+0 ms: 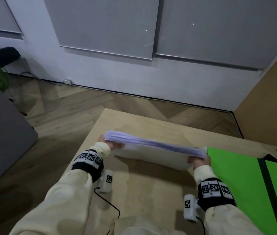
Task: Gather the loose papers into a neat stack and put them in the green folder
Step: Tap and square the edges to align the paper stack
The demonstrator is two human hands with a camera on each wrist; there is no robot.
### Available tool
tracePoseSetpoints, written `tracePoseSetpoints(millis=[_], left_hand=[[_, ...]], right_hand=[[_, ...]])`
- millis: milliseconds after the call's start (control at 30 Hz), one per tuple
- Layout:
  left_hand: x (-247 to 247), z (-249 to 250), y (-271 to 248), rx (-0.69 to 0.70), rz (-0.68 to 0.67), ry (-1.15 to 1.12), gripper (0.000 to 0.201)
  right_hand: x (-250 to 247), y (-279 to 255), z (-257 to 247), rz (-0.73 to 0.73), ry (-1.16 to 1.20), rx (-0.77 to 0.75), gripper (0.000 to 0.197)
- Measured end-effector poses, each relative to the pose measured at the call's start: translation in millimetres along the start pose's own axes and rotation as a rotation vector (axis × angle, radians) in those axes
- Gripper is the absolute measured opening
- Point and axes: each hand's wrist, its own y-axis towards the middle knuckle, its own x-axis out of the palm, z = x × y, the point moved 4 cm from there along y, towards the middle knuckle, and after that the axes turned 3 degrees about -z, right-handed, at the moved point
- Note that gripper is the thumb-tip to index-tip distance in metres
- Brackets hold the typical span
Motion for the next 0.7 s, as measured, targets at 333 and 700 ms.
tracePoseSetpoints(millis=[333,700], left_hand=[[15,2,-9,-0.136,0.216,-0.221,0.066],[15,8,-22,-0.070,0.238,-0.333,0.031]], right_hand=[[15,-21,-6,-0.012,0.137,-0.096,0.043],[16,-33,-33,0.011,0.366,-0.174,0.040]])
